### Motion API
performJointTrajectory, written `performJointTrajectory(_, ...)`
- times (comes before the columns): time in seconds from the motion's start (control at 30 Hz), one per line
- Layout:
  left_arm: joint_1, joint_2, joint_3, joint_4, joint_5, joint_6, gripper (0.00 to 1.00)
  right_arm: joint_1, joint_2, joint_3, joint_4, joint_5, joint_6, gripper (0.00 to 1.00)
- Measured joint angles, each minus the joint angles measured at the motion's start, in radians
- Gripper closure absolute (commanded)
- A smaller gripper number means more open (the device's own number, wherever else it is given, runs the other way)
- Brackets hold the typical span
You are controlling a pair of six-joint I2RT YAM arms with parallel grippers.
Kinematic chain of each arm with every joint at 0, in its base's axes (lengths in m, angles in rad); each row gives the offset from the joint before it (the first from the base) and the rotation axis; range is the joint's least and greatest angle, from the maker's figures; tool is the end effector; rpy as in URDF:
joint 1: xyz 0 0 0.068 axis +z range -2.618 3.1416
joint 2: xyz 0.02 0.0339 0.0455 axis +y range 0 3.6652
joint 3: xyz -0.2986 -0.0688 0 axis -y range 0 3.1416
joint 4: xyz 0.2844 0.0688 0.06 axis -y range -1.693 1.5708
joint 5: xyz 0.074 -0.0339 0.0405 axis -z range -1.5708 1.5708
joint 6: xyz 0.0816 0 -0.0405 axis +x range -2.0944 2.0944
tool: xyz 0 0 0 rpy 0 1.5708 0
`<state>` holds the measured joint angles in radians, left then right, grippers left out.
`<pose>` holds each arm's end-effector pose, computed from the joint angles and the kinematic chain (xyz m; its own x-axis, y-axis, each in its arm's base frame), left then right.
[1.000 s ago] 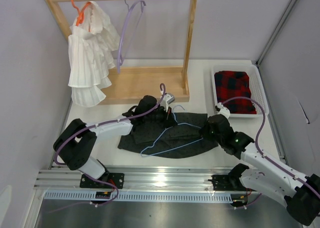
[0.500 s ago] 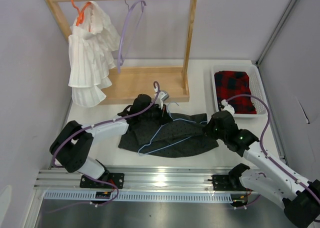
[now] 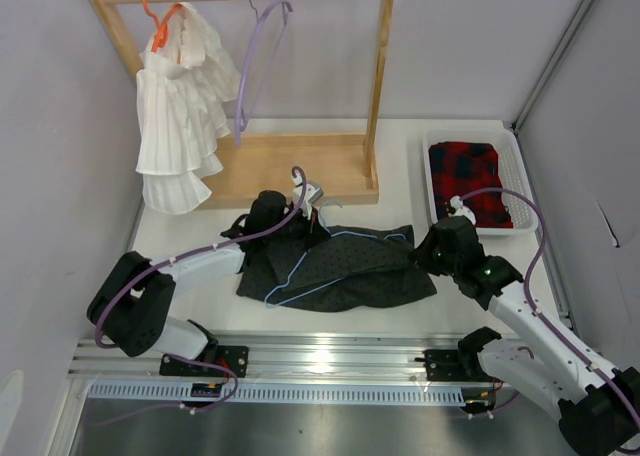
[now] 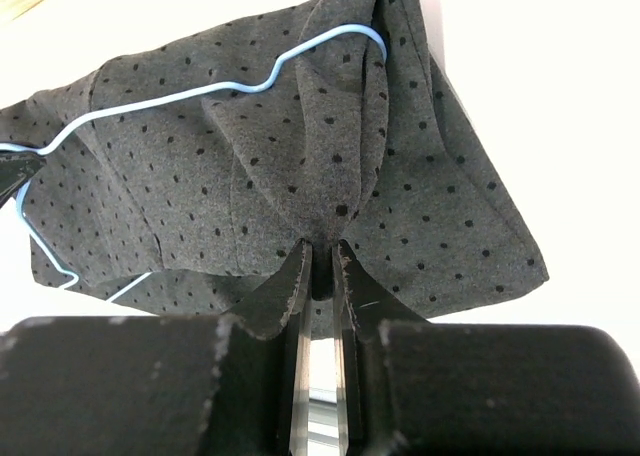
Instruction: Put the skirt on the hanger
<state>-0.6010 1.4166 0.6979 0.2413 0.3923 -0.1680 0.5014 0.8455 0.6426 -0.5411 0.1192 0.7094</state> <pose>0.2796 -0.2295 0.1978 -0.5078 0.1608 -0.8463 0.7279 0.6055 -0.3217 0.2034 0.1004 0.2334 -0.7115 0.3476 -0.6107 0.0829 0.9046 0.4182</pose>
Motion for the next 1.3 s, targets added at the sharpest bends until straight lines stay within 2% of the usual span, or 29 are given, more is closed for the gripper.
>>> performJointTrajectory(0.57,0.008,0.039,-0.008,0.099,0.003,0.057,1.00,-0.078,-0.012,0.063,-0.019,-0.091,-0.031,1.00)
performJointTrajectory(1.07,0.015,0.081,0.030,0.109,-0.017,0.108,1.00,-0.105,-0.032,0.064,-0.045,-0.129,-0.051,1.00)
performJointTrajectory(1.3,0.017,0.092,0.030,0.118,-0.042,0.108,1.00,-0.106,-0.044,-0.021,-0.035,-0.136,-0.060,1.00)
